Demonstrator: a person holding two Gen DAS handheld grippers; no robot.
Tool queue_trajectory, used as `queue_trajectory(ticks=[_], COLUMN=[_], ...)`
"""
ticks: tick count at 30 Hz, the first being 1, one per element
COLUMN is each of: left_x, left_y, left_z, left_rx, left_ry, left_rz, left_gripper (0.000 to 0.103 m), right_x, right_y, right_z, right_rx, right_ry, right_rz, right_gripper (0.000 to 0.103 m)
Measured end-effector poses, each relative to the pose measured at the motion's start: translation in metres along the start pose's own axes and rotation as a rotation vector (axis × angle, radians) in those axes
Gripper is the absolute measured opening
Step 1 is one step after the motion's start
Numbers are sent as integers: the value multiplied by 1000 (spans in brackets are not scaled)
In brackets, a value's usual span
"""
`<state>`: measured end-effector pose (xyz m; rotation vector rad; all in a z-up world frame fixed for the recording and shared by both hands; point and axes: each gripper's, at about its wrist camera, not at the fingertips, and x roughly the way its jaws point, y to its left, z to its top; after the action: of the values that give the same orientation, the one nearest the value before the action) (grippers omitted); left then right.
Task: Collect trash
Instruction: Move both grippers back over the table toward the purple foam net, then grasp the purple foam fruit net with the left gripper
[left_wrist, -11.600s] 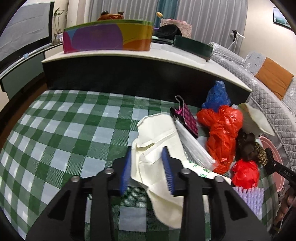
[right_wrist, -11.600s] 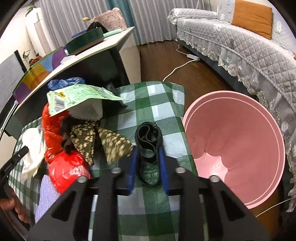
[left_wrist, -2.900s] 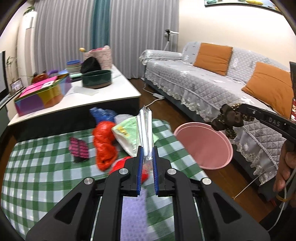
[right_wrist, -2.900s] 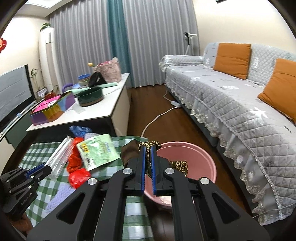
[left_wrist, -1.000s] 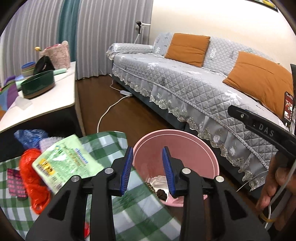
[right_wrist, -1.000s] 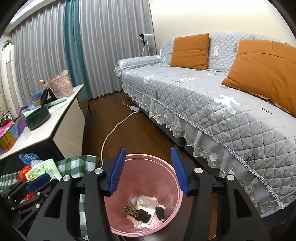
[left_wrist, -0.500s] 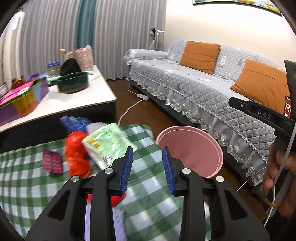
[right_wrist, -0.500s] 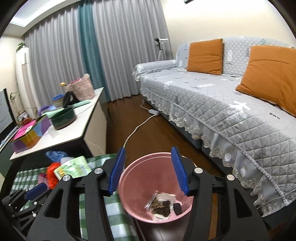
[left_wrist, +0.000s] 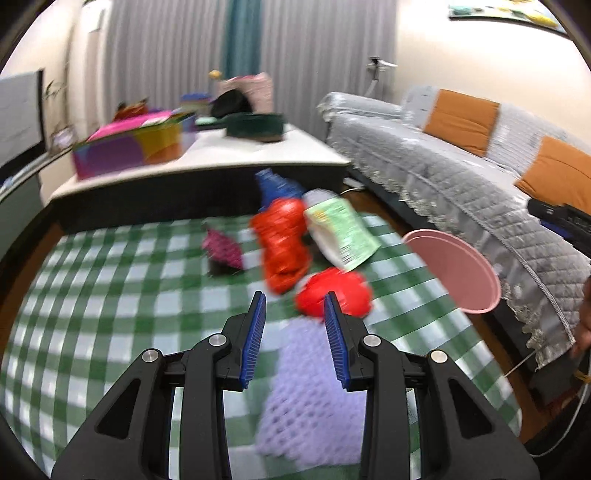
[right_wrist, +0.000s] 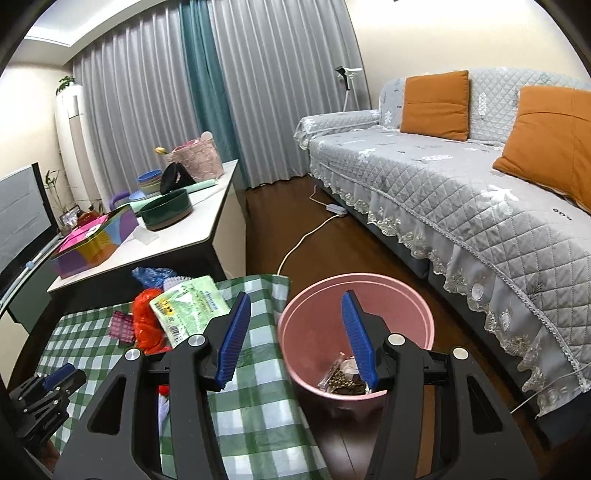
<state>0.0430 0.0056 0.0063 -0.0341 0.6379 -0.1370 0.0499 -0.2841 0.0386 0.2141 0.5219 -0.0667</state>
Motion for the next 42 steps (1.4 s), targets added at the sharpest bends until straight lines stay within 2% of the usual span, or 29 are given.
queue_trajectory(ticks=[4,8,9,11,18,19,24,27,42], left_x=[8,20,22,26,41,42,43,41,24], left_y=[12,10,8,3,-6,-7,-5,-2,28], left_z=[-22,-39,-41,-43,-55,-56,-57,-53,-34], left_rx=[-18,-17,-10,1,33,36,29,18,-37], left_ry=[48,110,122,141,226,233,246,239,118], left_rz=[11,-16,-20,-21,-21,-23,-48,-61,28], left_gripper=[33,34,43,51,51,50,23,10,10], right_x=[1,3,4,5,10,11,17,21,41], right_y=[7,11,12,15,24,25,30,36,64], right_z=[-11,-16,-18,-19,-24,-25,-27,-28,-36], right_rx=[-11,-20,-20,-26,-47,-47,-47,-53,-78], right_ry=[21,37,41,46,66,68,82,89,123], right_rz=[15,23,26,28,39,41,50,59,91], right_gripper=[52,52,52,52,52,52,52,52,52])
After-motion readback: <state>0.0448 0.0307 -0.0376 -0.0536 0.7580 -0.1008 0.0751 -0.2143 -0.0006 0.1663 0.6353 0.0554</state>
